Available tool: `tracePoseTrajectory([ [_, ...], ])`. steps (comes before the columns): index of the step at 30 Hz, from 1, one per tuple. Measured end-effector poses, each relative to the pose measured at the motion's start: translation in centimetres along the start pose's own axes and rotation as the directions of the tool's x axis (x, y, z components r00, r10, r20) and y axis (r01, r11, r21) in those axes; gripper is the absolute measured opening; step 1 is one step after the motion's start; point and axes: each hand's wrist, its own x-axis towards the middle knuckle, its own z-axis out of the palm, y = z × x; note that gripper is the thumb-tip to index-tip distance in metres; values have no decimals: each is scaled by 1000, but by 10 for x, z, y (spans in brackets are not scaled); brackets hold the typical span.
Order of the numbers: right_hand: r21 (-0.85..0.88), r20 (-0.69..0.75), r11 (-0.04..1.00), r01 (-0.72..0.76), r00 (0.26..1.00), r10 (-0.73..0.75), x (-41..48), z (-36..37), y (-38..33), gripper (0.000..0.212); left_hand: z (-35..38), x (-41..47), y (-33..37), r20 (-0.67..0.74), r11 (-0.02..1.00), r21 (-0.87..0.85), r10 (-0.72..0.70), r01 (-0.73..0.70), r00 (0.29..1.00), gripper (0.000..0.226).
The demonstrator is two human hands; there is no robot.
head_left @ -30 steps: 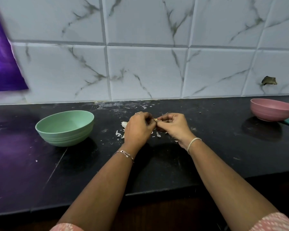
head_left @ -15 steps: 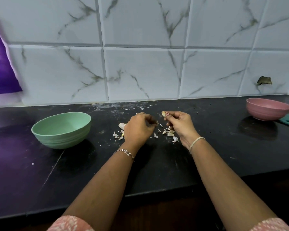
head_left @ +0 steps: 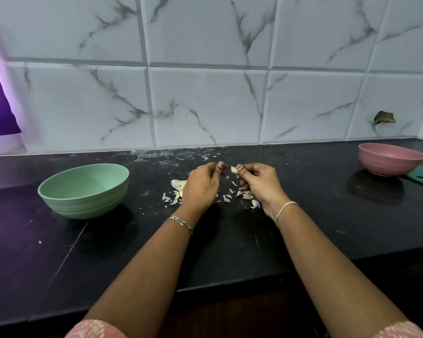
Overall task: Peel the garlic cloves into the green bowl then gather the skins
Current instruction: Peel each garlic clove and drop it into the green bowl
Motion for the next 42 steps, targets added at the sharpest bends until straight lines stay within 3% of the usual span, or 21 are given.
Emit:
tracePoseTrajectory([
  [6, 12, 40, 1000, -6, 999, 6, -2, 2, -2, 6, -3, 1, 6, 120, 956, -290, -12, 47, 993, 19],
  [12, -75, 99, 995, 63, 994, -56, -4, 5, 0, 4, -5, -1, 6, 92, 882, -450, -108, 138, 990, 6],
  [17, -60, 95, 995, 84, 992, -78, -4, 6, -2, 9, -5, -2, 6, 102, 867, -472, -124, 158, 987, 8],
  [26, 103, 116, 992, -73, 991, 60, -6, 8, -6, 9, -10, -3, 7, 151, 849, -492, -134, 192, 980, 13],
  [33, 197, 125, 962, -189, 978, 166, -8, 7, -10, 13, -9, -3, 6, 107, 913, -387, -92, 127, 990, 13],
  [42, 224, 124, 961, -160, 983, 135, -8, 8, -9, 15, -8, -3, 4, 35, 958, -283, -25, 34, 999, 18],
])
